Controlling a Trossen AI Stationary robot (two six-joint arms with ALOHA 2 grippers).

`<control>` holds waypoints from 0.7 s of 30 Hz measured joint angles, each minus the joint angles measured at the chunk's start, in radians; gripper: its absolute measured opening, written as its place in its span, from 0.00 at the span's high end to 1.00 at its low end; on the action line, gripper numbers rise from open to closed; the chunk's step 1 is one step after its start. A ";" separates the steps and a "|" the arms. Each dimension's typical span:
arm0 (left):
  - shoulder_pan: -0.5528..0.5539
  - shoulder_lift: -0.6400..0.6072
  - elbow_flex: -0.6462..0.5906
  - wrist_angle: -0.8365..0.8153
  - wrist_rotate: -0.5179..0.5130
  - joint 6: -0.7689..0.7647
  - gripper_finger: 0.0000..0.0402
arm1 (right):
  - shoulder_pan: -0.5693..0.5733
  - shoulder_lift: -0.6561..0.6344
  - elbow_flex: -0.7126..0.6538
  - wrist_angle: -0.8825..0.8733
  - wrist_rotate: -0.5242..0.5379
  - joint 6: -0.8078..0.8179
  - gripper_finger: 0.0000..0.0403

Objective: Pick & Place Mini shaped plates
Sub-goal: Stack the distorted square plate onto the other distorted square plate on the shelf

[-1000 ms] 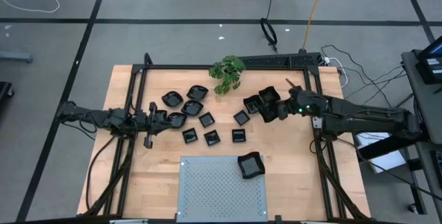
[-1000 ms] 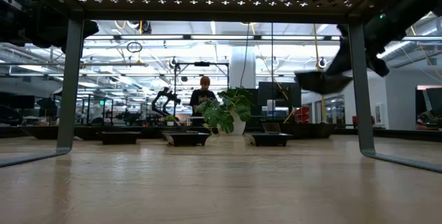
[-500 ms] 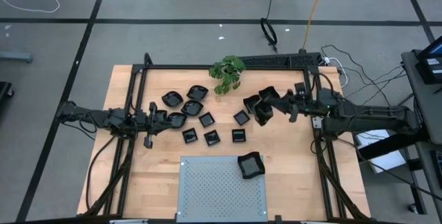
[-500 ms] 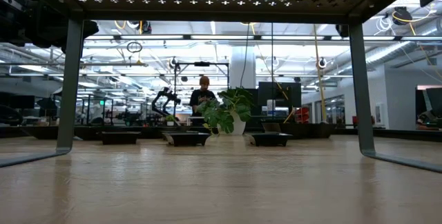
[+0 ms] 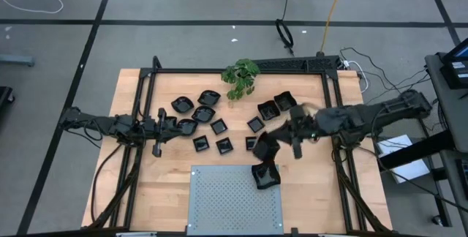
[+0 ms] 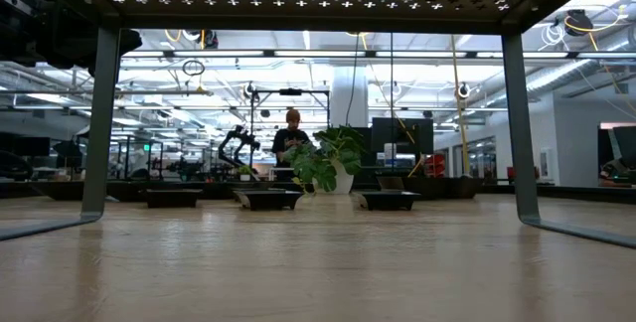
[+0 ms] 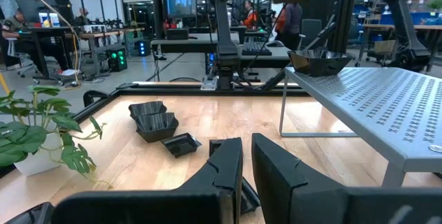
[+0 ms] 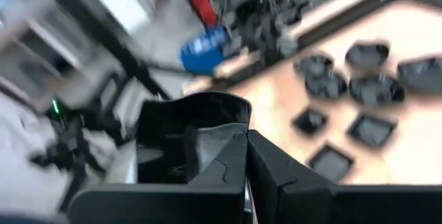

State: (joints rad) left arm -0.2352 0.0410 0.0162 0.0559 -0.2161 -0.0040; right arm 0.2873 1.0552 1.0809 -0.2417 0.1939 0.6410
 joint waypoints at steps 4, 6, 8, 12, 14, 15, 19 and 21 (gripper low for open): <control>0.000 0.000 0.000 0.000 0.000 0.000 0.91 | 0.067 0.135 0.184 -0.237 0.016 0.051 1.00; 0.000 0.000 0.000 0.000 0.000 0.000 0.91 | 0.091 0.193 0.249 -0.318 0.016 0.059 1.00; 0.000 0.000 0.000 0.000 0.000 0.000 0.91 | 0.108 0.237 0.291 -0.384 0.011 0.055 1.00; 0.000 0.000 0.000 0.000 0.000 0.000 0.91 | 0.115 0.287 0.318 -0.475 -0.064 0.030 1.00; 0.000 0.000 0.000 0.000 0.000 0.000 0.91 | 0.114 0.293 0.318 -0.497 -0.094 0.025 1.00; 0.000 0.000 0.000 0.000 0.000 0.000 0.91 | 0.114 0.293 0.318 -0.505 -0.103 0.025 1.00; 0.000 0.000 0.000 0.000 0.000 0.000 0.91 | 0.114 0.293 0.319 -0.504 -0.118 0.002 1.00; 0.000 0.000 0.000 0.000 0.000 0.000 0.91 | 0.114 0.292 0.319 -0.504 -0.117 -0.006 1.00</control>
State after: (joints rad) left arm -0.2352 0.0410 0.0162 0.0555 -0.2157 -0.0040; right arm 0.4015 1.3476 1.3994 -0.7462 0.0765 0.6353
